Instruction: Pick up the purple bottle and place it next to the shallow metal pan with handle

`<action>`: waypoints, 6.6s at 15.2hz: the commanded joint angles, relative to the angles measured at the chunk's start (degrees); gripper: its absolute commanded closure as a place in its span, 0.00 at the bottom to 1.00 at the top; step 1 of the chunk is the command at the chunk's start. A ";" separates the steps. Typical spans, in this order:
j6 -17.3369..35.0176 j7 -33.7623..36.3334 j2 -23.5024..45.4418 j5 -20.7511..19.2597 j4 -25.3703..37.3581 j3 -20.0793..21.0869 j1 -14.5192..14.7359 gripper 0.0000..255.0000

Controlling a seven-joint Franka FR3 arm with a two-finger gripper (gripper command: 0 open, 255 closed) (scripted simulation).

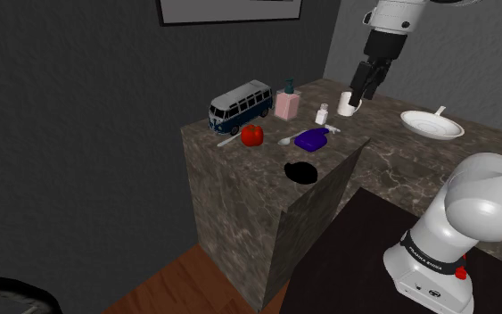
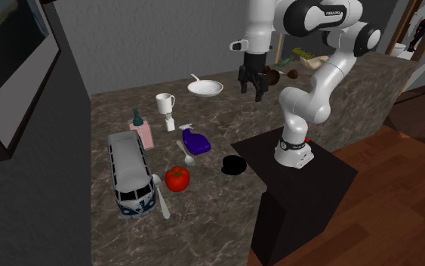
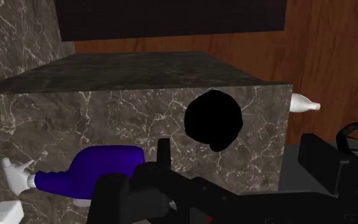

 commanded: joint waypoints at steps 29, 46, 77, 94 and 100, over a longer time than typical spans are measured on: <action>37.94 51.16 47.03 2.73 9.33 -2.74 -19.29 0.00; 45.11 53.42 53.30 4.09 8.35 -3.48 -20.09 0.00; 30.34 55.35 45.46 2.15 15.38 -3.67 -20.05 1.00; 26.76 34.02 49.41 3.66 21.45 -14.23 -30.31 1.00; 24.54 25.35 54.60 5.78 27.89 -17.74 -34.86 1.00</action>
